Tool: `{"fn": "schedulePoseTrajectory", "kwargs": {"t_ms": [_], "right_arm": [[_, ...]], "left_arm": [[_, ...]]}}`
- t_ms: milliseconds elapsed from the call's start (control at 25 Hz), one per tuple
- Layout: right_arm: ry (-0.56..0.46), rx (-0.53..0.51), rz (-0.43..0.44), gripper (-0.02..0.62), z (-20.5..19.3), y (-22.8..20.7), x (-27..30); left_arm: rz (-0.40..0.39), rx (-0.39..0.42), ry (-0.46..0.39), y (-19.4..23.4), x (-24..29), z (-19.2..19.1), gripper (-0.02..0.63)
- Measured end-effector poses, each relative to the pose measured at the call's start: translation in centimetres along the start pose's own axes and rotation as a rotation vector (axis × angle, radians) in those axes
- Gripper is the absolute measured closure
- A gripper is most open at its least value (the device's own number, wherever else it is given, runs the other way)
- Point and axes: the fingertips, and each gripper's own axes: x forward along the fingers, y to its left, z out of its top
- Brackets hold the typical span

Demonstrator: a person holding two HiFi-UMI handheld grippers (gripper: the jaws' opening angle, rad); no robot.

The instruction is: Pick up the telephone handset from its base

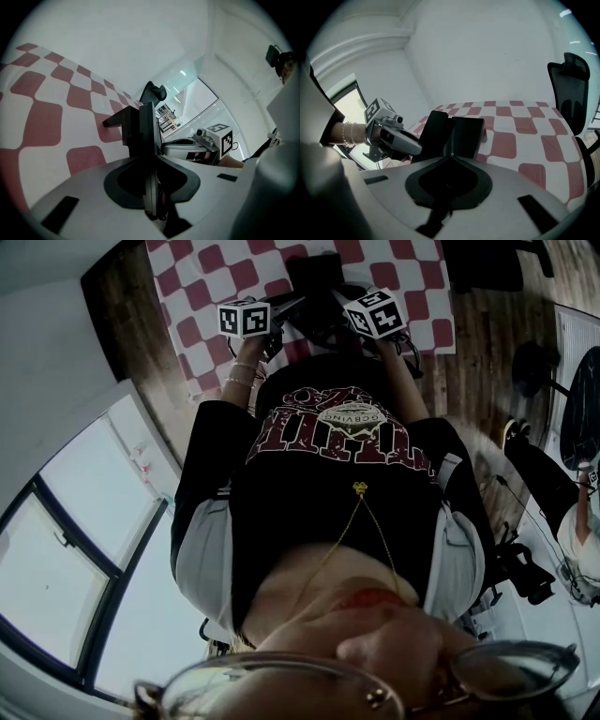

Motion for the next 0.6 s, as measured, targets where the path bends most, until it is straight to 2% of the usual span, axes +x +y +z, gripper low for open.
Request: {"fn": "schedulePoseTrajectory", "kwargs": {"t_ms": [200,600], "right_arm": [[-0.005,-0.006,0.007,0.575,0.1,0.3,-0.2],[-0.020,-0.020,0.012,0.575,0.4,0.7,-0.5]], "left_arm": [[-0.015,0.024,-0.026,-1.5,-0.6,1.0,0.531],[-0.040,-0.018,-0.058,-2.2,-1.3,0.9,0.531]]}}
